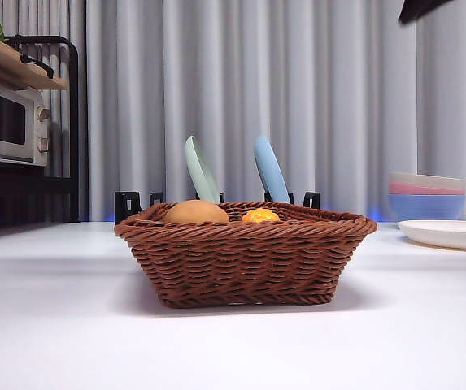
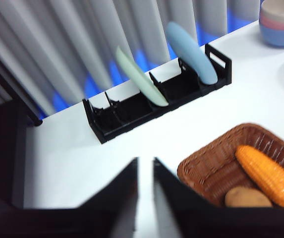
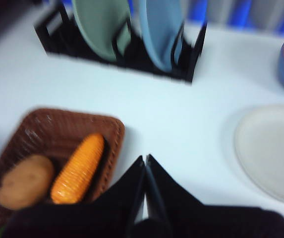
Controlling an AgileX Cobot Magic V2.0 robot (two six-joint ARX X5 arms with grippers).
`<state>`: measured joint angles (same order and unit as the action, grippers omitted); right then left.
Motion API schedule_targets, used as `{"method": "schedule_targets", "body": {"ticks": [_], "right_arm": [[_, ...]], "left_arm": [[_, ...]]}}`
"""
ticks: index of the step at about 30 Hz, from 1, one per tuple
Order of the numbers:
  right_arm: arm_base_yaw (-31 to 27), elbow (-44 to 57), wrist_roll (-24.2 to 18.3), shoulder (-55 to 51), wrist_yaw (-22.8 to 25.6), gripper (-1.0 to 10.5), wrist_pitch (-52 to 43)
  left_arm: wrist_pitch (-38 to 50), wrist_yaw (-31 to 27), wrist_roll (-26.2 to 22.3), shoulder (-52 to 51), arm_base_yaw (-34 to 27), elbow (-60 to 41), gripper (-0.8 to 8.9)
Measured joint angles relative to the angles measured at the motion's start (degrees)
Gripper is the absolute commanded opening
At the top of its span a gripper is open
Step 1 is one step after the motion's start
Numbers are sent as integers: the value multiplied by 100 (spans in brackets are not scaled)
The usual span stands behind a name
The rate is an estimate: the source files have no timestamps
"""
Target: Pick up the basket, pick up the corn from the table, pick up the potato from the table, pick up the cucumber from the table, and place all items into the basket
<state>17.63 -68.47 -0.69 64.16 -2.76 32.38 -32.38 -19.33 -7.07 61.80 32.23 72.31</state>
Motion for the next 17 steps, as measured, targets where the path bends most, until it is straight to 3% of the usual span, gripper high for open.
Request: {"method": "schedule_targets", "body": {"ticks": [9, 12, 17], "right_arm": [[2, 2149, -4, -2068, 431, -16, -1287], [0, 2540, 0, -2400, 437, -16, -1147], [-2, 2549, 157, -2400, 446, -15, -1106]], "left_arm": [[1357, 151, 37, -2210, -26, -2973, -8], [1261, 369, 192, -2859, -24, -3504, -4], [1106, 422, 330, -3327, -26, -3504, -3]]}}
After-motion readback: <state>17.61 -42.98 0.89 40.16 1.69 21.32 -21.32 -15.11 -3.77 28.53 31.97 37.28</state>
